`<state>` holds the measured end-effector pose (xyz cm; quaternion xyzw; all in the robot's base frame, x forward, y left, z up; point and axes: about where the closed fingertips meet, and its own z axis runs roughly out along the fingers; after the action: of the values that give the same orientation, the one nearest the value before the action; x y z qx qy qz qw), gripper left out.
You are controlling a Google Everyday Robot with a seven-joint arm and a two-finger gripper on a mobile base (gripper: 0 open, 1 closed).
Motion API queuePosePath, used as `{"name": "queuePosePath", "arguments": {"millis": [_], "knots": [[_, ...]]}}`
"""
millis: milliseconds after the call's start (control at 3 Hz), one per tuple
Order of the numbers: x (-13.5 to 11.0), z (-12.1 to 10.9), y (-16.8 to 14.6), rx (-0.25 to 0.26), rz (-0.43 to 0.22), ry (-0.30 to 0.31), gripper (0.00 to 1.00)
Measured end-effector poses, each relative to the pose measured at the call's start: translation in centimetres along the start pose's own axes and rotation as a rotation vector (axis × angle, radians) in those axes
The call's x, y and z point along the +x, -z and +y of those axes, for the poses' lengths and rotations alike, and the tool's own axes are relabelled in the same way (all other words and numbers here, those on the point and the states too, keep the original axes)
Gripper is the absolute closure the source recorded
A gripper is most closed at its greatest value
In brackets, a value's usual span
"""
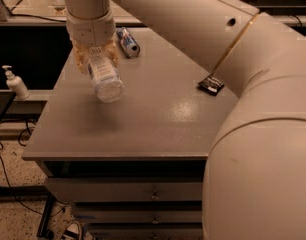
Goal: Place blue plastic bottle upright
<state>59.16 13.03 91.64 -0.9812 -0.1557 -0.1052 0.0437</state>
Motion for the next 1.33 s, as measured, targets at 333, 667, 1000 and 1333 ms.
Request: {"name": "queuePosePath", "arguments": {"millis": [333,667,1000,1333], "knots": [[-1.1,0.9,2.0,0.002,0.116,0.051,1.00],[-4.5,2.8,5.1,-0.040,0.277,0.161,1.00],[-8.5,5.5,5.3,-0.102,0.365,0.281,1.00],[-9.5,7.5,3.5,-0.074,0.422,0.366,1.00]]}}
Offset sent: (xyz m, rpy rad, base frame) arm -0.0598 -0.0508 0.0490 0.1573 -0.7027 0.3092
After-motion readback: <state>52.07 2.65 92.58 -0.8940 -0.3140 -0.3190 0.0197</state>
